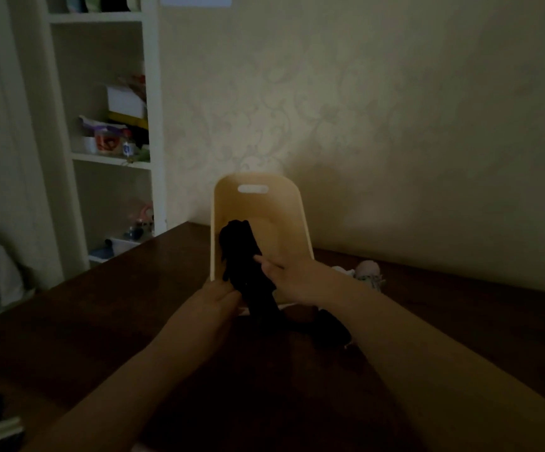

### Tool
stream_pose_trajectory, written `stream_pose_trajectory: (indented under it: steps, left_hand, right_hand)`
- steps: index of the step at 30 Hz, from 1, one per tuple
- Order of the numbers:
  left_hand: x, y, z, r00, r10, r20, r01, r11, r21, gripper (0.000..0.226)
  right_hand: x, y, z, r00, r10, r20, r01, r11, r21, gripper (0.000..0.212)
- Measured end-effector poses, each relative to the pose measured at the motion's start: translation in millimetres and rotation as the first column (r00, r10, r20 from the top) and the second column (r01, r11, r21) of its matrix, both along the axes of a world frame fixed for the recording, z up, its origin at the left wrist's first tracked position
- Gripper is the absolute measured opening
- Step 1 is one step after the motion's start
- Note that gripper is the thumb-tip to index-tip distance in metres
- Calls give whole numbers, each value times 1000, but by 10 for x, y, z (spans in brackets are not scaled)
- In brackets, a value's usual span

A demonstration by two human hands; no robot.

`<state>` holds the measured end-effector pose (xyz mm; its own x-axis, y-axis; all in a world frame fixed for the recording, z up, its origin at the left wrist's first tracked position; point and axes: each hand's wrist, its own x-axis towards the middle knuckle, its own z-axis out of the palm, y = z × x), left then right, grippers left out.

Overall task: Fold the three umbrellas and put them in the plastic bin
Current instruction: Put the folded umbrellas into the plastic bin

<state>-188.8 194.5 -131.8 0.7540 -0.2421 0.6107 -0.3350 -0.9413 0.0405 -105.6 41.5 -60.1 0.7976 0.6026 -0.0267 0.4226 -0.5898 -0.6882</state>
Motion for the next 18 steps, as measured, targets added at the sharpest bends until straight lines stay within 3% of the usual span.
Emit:
stream_pose_trajectory:
  steps: [2,4,6,8,10,12,13,18]
  left_hand:
    - [-25,15,-28,999,16,-37,-17,999,-39,46]
    - [-38,32,-41,997,42,-69,-45,998,-39,46]
    - [-30,56,-61,995,39,-95,-45,997,-67,39]
    - [-23,70,-72,992,31,-122,-43,994,-97,31]
    - [-16,82,-58,994,30,-108,-43,992,-116,24]
    - [-23,78,-18,991,16,-134,-39,984,-171,17]
    - [-24,78,-4,989,3,-146,-32,980,-198,14]
    - [-25,96,40,984,-24,-179,-22,967,-253,14]
  right_hand:
    - [49,-83,-18,992,64,107,-56,995,-78,43]
    - [72,-225,-39,970,37,240,-51,997,52,32]
    - [152,-440,-106,917,-248,312,118,916,383,19]
    - [295,-729,-202,768,-565,301,351,765,540,8]
    - [470,-1007,-400,718,-644,264,550,758,352,20]
    - [619,-1155,-676,821,-543,179,553,833,-8,52]
    - [667,-1168,-787,862,-486,144,503,857,-113,59]
    - [600,-1012,-836,903,-425,60,425,864,-271,57]
